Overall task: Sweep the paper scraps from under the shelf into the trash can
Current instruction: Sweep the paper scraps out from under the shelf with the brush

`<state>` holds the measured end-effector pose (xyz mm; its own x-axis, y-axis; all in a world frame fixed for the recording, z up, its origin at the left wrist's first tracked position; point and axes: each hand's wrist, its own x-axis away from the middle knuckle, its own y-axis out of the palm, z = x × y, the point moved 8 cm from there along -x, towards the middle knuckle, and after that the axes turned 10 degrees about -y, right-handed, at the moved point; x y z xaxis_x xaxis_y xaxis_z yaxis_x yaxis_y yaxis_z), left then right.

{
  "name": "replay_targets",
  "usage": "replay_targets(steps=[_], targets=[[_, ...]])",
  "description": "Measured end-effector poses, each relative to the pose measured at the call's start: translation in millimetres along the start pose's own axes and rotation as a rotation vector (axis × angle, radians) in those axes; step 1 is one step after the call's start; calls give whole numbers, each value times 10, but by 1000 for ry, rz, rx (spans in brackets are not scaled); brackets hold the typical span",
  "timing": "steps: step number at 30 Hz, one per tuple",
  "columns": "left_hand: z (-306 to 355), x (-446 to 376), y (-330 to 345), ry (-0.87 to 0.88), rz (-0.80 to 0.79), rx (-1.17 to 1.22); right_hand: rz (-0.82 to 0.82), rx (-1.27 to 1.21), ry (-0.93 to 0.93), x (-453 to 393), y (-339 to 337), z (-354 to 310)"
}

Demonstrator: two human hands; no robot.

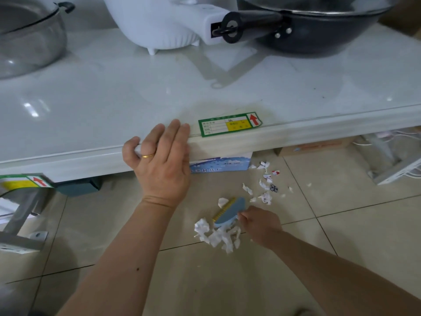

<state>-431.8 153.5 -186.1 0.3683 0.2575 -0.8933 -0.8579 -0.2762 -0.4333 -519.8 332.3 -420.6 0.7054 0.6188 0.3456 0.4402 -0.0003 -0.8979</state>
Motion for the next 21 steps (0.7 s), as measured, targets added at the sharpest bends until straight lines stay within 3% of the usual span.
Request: replay_targets(steps=[7, 13, 21], targets=[[83, -36, 16, -179, 0, 15, 284, -10, 103, 30, -615, 275], [52, 15, 55, -121, 71, -2, 447, -133, 359, -200, -841, 742], [48, 32, 67, -79, 103, 86, 427, -209, 407, -541, -825, 969]])
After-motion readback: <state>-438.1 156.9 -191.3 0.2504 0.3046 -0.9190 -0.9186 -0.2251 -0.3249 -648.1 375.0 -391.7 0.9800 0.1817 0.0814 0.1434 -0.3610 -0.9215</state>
